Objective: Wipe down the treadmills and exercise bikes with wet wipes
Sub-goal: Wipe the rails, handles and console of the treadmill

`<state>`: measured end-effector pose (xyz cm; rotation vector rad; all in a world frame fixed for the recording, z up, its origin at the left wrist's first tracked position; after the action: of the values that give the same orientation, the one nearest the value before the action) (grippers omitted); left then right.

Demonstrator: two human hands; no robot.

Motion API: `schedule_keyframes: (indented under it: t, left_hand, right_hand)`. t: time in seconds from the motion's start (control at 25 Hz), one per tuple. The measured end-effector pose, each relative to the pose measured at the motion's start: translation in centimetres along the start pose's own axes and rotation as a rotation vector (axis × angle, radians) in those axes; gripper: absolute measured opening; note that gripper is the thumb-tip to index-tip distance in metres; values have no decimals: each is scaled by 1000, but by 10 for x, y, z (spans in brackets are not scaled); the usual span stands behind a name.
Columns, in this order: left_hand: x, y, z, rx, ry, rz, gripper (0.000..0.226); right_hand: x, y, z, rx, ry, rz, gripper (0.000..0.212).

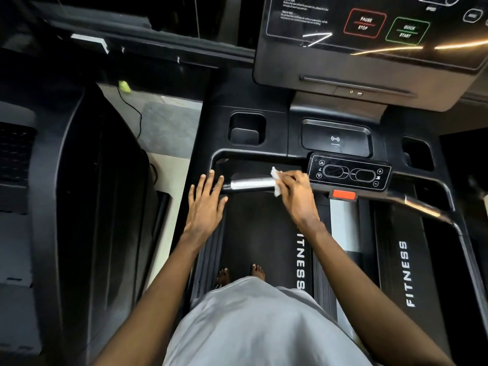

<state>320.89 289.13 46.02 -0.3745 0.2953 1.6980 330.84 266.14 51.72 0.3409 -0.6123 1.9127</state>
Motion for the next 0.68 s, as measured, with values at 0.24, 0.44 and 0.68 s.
schedule_keyframes:
  t: [0.24,0.44,0.68]
  left_hand:
    - [2,-11,0,-16,33,-17,50]
    - [2,-10,1,-23,40,-7,49]
    - [2,-9,1,-24,43,-4,50]
  right_hand:
    - [-11,20,17,-67,-211,-200,8]
    - [-53,64,-13,-458,-1135,-1040,14]
    - [-58,62,-47,-457,-1598,-1493,22]
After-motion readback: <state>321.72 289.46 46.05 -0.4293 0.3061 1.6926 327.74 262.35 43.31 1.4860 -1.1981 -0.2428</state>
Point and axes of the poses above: each hand's wrist, its own y-axis away from the middle knuckle, its own z-axis out of the back of the hand, x = y × z, the point moved 8 cm from there along -y, towards the middle knuckle, and after that the axes turned 4 degrees about -z, right-handed, at the moved point
